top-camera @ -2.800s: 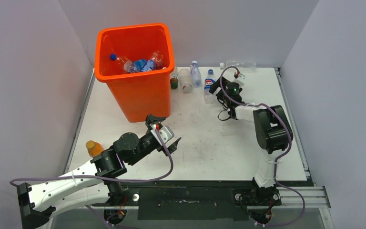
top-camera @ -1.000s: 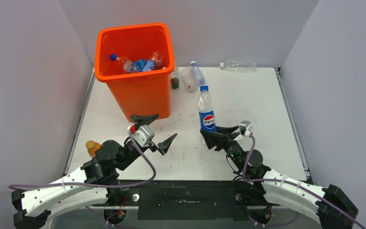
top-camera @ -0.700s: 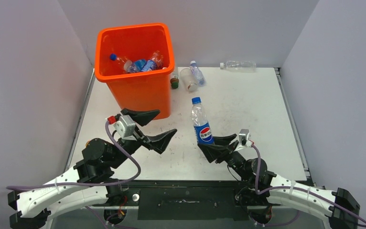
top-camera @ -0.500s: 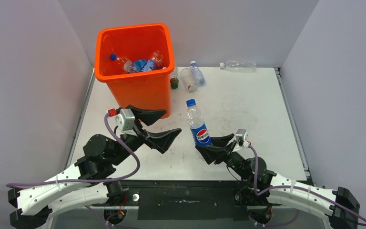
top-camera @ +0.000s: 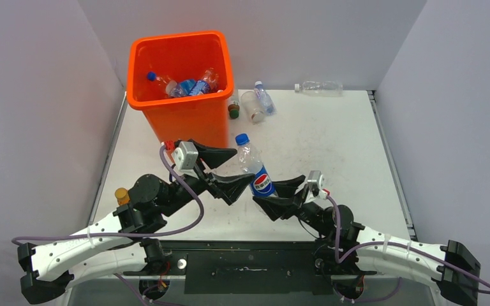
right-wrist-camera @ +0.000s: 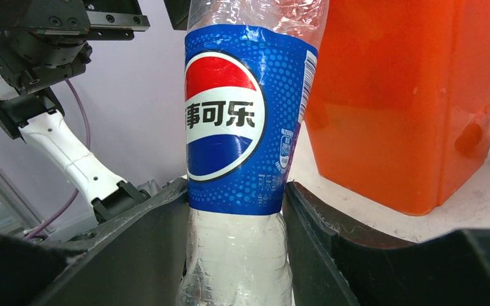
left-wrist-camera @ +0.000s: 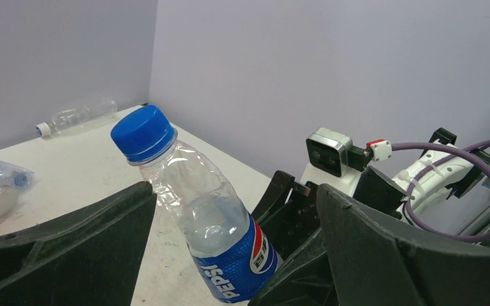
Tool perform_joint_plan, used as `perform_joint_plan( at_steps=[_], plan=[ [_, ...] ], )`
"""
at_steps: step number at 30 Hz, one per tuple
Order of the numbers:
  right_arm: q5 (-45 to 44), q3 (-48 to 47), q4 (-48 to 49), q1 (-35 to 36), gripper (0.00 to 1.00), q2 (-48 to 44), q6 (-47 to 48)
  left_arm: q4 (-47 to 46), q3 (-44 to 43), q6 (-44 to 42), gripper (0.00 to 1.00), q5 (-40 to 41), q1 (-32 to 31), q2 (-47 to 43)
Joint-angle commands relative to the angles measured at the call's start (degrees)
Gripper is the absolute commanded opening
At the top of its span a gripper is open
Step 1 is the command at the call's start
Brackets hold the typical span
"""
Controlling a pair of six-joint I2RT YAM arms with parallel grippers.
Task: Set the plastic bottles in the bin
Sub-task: Pick up the plastic bottle from the corner of the board.
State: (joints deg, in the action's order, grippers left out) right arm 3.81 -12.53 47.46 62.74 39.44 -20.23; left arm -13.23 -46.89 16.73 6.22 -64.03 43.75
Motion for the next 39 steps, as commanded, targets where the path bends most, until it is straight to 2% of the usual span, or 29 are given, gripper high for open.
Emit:
perform_joint_plan(
  at_steps=[1, 7, 15, 16, 22, 28, 30, 31, 32, 35, 36, 39],
  plan=[
    [3.12, -1.8, 5.72, 2.25, 0.42, 0.15, 4.31, -3.41, -1.9, 0.69, 0.96, 2.04, -0.13, 0.07],
    [0.45, -3.01, 1.93, 4.8, 0.41, -2.51, 12.42, 4.69, -6.39, 6.7, 0.96, 11.41, -0.13, 1.37],
    [2.02, -6.22, -3.32, 5.55, 0.41, -3.87, 17.36, 3.9, -8.66, 8.81, 0.98, 8.72, -0.13, 1.96],
    [1.57, -6.08, -3.35, 5.67, 0.41, -3.83, 17.68, 3.92, -9.19, 8.77, 0.96, 7.85, -0.13, 2.53],
    [0.06, -5.4, -3.47, 6.07, 0.4, -4.05, 19.03, 2.28, -10.89, 8.91, 0.66, 1.17, -0.13, 5.35],
    [-0.73, -5.21, -3.84, 6.25, 0.4, -4.01, 19.79, 2.04, -12.27, 8.59, 0.37, -0.24, -0.13, 6.85],
    [-0.73, -5.26, -4.06, 6.25, 0.41, -3.79, 19.79, 1.75, -12.27, 8.12, 0.14, -0.56, -0.09, 7.04],
    [-0.73, -5.47, -4.44, 6.3, 0.44, -3.65, 19.79, 1.66, -12.32, 7.77, 0.04, -0.48, -0.1, 7.12],
    [-0.92, -5.74, -4.97, 6.34, 0.53, -3.43, 19.49, 1.56, -12.28, 7.48, 0.0, -0.29, -0.13, 7.14],
    [-1.62, -8.23, -9.67, 6.34, 0.98, -2.79, 17.0, 1.13, -12.3, 6.38, 0.0, 0.3, -0.13, 6.76],
    [-2.18, -9.26, -11.42, 6.42, 0.91, -2.69, 15.78, 1.11, -12.39, 5.61, 0.0, 0.59, -0.13, 6.6],
    [-3.59, -12.63, -17.45, 6.4, 0.9, -2.73, 11.58, 1.63, -13.78, 2.6, 0.0, 1.77, -0.13, 5.95]
  ],
)
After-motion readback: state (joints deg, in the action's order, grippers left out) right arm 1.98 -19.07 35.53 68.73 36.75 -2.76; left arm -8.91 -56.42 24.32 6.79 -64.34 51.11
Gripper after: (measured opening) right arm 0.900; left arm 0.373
